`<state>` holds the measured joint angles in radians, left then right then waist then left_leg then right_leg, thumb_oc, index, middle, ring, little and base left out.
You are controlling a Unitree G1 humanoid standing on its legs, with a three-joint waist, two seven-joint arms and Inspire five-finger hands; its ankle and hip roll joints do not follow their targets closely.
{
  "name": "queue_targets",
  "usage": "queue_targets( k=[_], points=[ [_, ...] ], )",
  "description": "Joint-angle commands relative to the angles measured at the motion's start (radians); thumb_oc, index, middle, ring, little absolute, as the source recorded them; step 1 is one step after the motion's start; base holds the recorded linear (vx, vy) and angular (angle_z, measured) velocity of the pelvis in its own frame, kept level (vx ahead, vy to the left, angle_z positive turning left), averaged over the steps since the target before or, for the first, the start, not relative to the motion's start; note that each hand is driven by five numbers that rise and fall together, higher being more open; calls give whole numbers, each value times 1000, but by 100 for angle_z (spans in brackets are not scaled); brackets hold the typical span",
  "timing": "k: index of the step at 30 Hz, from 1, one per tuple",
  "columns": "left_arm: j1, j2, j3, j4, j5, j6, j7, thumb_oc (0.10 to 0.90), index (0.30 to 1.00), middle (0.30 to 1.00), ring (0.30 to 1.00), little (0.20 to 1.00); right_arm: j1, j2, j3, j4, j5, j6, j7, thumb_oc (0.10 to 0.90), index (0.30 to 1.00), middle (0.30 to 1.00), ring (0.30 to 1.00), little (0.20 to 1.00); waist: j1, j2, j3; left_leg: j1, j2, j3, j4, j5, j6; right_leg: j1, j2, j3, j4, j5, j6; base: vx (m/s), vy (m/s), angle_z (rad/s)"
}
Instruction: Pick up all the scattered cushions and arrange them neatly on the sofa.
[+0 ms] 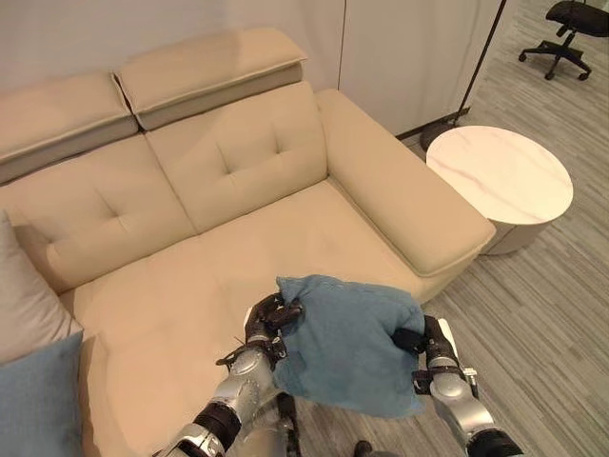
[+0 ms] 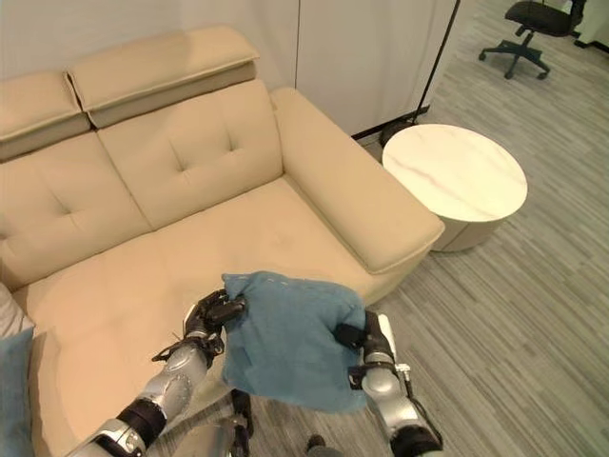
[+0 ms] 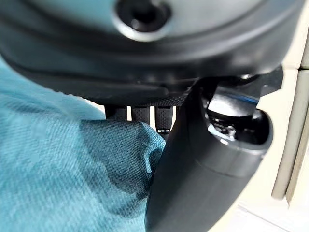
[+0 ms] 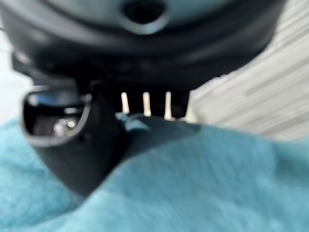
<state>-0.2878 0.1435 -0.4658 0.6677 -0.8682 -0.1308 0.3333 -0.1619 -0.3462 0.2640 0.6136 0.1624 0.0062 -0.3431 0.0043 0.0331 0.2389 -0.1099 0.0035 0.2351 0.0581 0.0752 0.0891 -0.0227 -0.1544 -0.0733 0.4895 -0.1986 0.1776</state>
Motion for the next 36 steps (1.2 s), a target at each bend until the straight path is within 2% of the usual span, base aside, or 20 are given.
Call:
queue_targets(
  k=[1, 4, 6, 10, 11, 13, 15, 16, 19, 20, 21, 22, 23, 24, 25, 26, 28, 32, 33, 36],
  points=[
    [-204, -113, -58, -170, 71, -99, -96, 400, 300, 300, 300, 300, -112, 75, 81, -121, -26, -117, 54, 400, 300, 300, 300, 300, -5, 12, -79, 35, 24, -68, 77, -95, -42, -1, 1, 0, 267, 237, 23, 458, 120, 51],
    [-222, -102, -58, -153, 98, -96, -109, 400, 300, 300, 300, 300, -77, 61, 57, -138, -9, -114, 71, 400, 300, 300, 300, 300, -42, 12, -72, 78, 12, -112, 97, -140, -54, -45, -24, -8, 126, 180, -9, 380, -38, 73],
    [-223, -97, -55, -146, 108, -98, -113, 400, 300, 300, 300, 300, -51, 54, 34, -149, -1, -115, 75, 400, 300, 300, 300, 300, -68, 8, -69, 93, 13, -150, 103, -158, -78, -63, -45, 29, -6, 154, -13, 291, -190, 75],
    [-194, -90, -52, -132, 131, -99, -118, 400, 300, 300, 300, 300, 6, 46, -5, -154, 8, -113, 75, 400, 300, 300, 300, 300, -120, -14, -77, 167, 25, -225, 65, -199, -125, -122, -69, 172, -254, 244, 35, 348, -272, 76],
    [-184, -86, -58, -137, 139, -99, -120, 400, 300, 300, 300, 300, 2, 43, -1, -154, 7, -111, 72, 400, 300, 300, 300, 300, -124, -18, -77, 185, 30, -228, 57, -204, -133, -129, -73, 158, -280, 270, 49, 308, -287, 88],
    [-168, -81, -69, -143, 134, -94, -125, 400, 300, 300, 300, 300, 36, 35, -26, -146, -4, -105, 65, 400, 300, 300, 300, 300, -126, -39, -85, 193, 40, -262, 67, -218, -147, -95, -67, 151, -313, 251, 59, 230, -284, 77],
    [-175, -74, -68, -168, 144, -89, -120, 400, 300, 300, 300, 300, 32, 28, -25, -150, -6, -106, 66, 400, 300, 300, 300, 300, -124, -36, -90, 195, 76, -300, 76, -213, -159, -88, -17, 176, -289, 189, 38, 226, -310, 92],
    [-192, -56, -60, -187, 163, -90, -114, 400, 300, 300, 300, 300, 22, 8, -36, -168, 3, -125, 58, 400, 300, 300, 300, 300, -114, -34, -96, 167, 99, -330, 136, -191, -183, -70, 17, 140, -296, 145, -6, 168, -231, 72],
    [-225, -48, -49, -214, 159, -95, -95, 400, 300, 300, 300, 300, -18, -21, -48, -187, 14, -136, 34, 400, 300, 300, 300, 300, -112, -37, -86, 87, 129, -344, 236, -156, -197, -45, 19, 84, -311, 126, -34, 82, -175, 55],
    [-256, -39, -42, -220, 154, -100, -87, 400, 300, 300, 300, 300, -55, -42, -53, -193, 16, -139, 23, 400, 300, 300, 300, 300, -106, -38, -80, 57, 146, -335, 225, -139, -199, -31, 17, 64, -324, 114, -35, 100, -43, 67],
    [-330, -12, -32, -222, 161, -104, -73, 400, 300, 300, 300, 300, -155, -74, -46, -199, 20, -143, 8, 400, 300, 300, 300, 300, -88, -27, -81, 25, 170, -333, 115, -109, -199, -15, 24, 57, -343, 103, -31, 111, 11, 55],
    [-332, -12, -31, -221, 160, -104, -73, 400, 300, 300, 300, 300, -159, -74, -46, -197, 20, -144, 8, 400, 300, 300, 300, 300, -88, -27, -77, 30, 170, -331, 110, -107, -200, -13, 24, 58, -342, 102, -31, 160, 72, 32],
    [-388, 9, -26, -209, 179, -102, -51, 400, 300, 300, 300, 300, -236, -96, -31, -177, 23, -149, -5, 400, 300, 300, 300, 300, -72, -16, -72, -14, 185, -336, 48, -39, -208, -4, 33, 54, -345, 95, -30, 167, 103, 22],
    [-489, 44, -15, -170, 172, -120, -44, 400, 300, 300, 300, 300, -378, -141, 8, -135, 16, -146, -17, 400, 300, 300, 300, 300, -54, -1, -73, -32, 210, -314, -45, -16, -210, -3, 43, 55, -344, 76, -25, 167, 103, 5],
    [-494, 45, -12, -167, 171, -121, -45, 400, 300, 300, 300, 300, -384, -142, 11, -131, 17, -147, -17, 400, 300, 300, 300, 300, -53, 0, -67, -24, 211, -310, -52, -14, -210, -1, 44, 58, -341, 75, -25, 162, 160, -9],
    [-615, 81, -2, -101, 160, -136, -17, 400, 300, 300, 300, 300, -520, -177, 40, -103, 4, -133, -23, 400, 300, 300, 300, 300, -44, 13, -67, -42, 207, -313, -57, 9, -222, -14, 49, 68, -323, 64, -19, 69, 98, -27],
    [-702, 99, -2, -70, 147, -147, -12, 400, 300, 300, 300, 300, -622, -202, 63, -81, 9, -130, -32, 400, 300, 300, 300, 300, -48, 12, -52, -64, 197, -302, -42, 11, -223, -31, 40, 74, -323, 67, -15, 16, 137, -41],
    [-976, 153, -17, 47, 114, -185, 17, 400, 300, 300, 300, 300, -1038, -279, 244, 128, -51, -92, -50, 400, 300, 300, 300, 300, -32, 10, -2, -145, 169, -292, -28, 15, -223, -134, 23, 110, -322, 90, 0, -107, 148, -7],
    [-1096, 197, -46, 76, 125, -204, 25, 400, 300, 300, 300, 300, -1191, -291, 308, 216, -70, -86, -58, 400, 300, 300, 300, 300, -24, 11, 10, -176, 160, -279, -40, 23, -220, -186, 17, 117, -321, 108, 11, -75, 122, 8],
    [-1226, 222, -59, 147, 122, -218, 39, 400, 300, 300, 300, 300, -1347, -279, 365, 327, -54, -91, -72, 400, 300, 300, 300, 300, -21, 14, 29, -215, 151, -272, -62, 38, -222, -227, 5, 117, -341, 134, 24, -45, 113, -9]
  ],
)
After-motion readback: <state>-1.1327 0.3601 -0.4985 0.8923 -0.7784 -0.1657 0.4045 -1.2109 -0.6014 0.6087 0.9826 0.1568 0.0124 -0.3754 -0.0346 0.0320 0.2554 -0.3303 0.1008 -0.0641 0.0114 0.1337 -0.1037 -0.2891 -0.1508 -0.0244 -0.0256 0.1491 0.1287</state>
